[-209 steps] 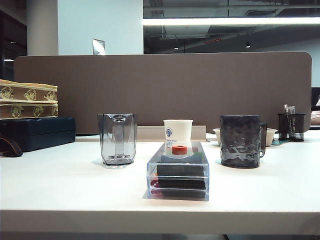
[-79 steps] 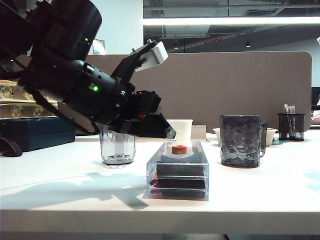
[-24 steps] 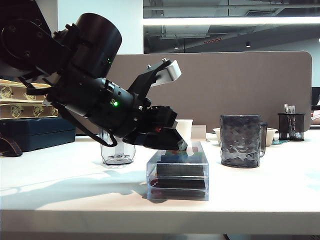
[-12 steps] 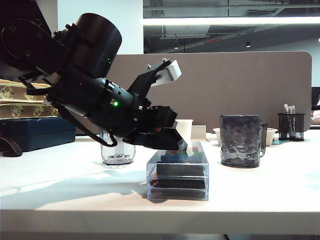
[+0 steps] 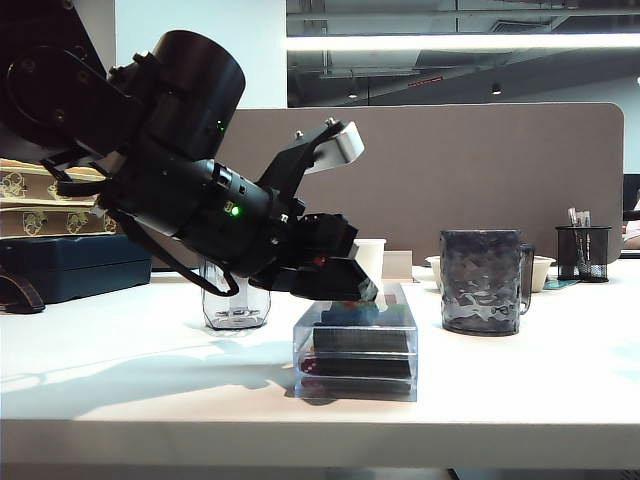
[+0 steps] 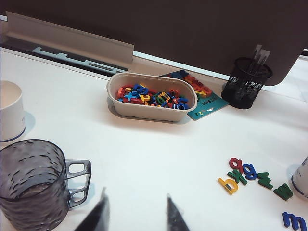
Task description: Pick up the letter "c" and put it in the paper cup.
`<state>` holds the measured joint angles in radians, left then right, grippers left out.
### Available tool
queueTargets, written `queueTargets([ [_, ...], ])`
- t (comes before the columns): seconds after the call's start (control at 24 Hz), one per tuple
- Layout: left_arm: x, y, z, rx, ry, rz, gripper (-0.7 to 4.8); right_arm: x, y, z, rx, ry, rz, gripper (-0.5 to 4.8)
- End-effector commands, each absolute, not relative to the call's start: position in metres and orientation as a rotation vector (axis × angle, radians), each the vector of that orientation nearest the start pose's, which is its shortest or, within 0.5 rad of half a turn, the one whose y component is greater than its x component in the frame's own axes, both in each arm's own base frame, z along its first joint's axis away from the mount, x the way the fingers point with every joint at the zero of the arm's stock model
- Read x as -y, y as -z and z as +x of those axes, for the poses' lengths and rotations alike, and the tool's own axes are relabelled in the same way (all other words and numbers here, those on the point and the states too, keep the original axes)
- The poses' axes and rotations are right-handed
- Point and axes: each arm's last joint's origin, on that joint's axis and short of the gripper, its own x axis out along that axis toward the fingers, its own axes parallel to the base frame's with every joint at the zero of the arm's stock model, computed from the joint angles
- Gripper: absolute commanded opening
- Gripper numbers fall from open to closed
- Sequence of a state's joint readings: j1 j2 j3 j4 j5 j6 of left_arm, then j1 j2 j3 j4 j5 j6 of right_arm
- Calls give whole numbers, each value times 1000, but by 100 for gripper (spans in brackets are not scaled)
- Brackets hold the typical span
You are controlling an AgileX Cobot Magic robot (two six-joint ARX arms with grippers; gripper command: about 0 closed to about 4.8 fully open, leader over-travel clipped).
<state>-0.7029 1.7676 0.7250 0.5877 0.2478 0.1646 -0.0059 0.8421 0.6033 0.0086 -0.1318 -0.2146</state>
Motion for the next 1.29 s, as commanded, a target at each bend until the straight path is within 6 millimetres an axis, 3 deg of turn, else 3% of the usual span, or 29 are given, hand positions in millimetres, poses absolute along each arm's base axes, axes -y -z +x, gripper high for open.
queueTargets([
  [0.04,220,-134,248,-423,975,264,156,-3,-282,190,-200,-147,-194,149],
  [0.21,220,-133,248,-431,974,266,135,-3,-282,190,-200,-147,-194,149],
  [0.33,220,-133,248,-430,974,266,71,-3,-282,190,-200,-145,-195,149],
  [0.75,223,-139,251,-402,972,260,69,-3,-282,190,-199,-146,-195,149],
  [1.29,241,-200,275,-208,945,272,69,-8,-282,190,-199,-158,-207,149],
])
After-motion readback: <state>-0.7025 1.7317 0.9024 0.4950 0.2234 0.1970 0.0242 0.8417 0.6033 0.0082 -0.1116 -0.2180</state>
